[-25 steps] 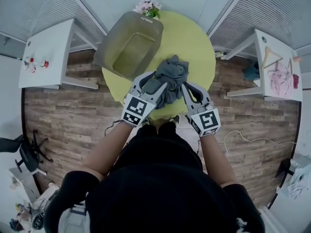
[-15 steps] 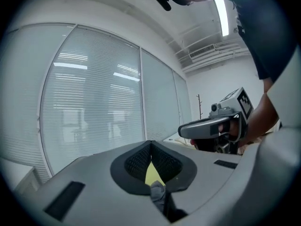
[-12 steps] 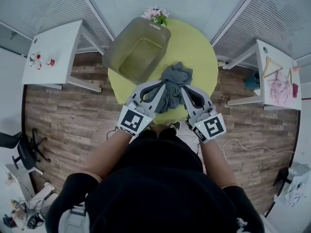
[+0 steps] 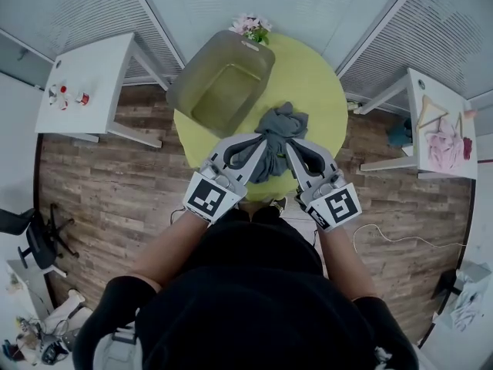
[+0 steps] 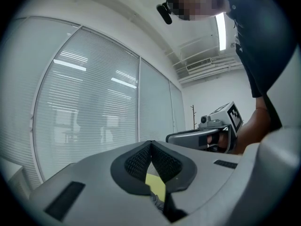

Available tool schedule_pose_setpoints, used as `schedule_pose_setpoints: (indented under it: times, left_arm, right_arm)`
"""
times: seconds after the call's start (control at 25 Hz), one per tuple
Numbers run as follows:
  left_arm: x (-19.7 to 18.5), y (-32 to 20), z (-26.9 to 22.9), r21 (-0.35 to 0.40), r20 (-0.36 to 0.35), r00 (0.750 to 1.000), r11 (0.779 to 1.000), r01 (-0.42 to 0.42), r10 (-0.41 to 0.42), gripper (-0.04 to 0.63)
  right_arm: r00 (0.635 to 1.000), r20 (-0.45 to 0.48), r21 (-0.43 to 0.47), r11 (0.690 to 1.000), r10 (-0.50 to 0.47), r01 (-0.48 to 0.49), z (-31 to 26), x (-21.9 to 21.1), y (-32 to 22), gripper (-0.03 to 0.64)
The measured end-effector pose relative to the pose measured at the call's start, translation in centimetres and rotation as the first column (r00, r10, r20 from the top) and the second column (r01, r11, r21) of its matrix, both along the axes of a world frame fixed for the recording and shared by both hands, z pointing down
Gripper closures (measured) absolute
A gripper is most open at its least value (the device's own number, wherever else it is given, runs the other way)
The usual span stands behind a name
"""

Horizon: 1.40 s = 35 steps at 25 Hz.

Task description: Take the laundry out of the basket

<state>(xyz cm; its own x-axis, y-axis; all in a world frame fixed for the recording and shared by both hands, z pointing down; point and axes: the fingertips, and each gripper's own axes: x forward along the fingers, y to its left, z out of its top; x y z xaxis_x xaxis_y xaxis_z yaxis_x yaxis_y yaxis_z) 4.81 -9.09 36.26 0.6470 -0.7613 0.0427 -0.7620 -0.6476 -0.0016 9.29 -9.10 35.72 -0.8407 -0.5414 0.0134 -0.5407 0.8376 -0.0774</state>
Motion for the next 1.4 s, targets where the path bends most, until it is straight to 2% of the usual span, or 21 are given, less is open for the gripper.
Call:
schedule_pose_setpoints:
  times: [0.2,1.4]
  left_arm:
    - [0.0,0.6,-0.4,0.014,0.015,1.0,1.0,-0.016,0.016,0.586]
    - [-0.3,1.3,0.8,-0.03,-0.025,0.999,0.998,-0.047,0.046,0.586]
  right_arm:
    - [1.0,-0.023,0.023,1.0,-0.006,0.006,-0.2,-0.5,0.3,0.594]
    - [0.999,-0.043,0.024,1.0,0.013,-0.012,0.5,-1.1,0.9,0.595]
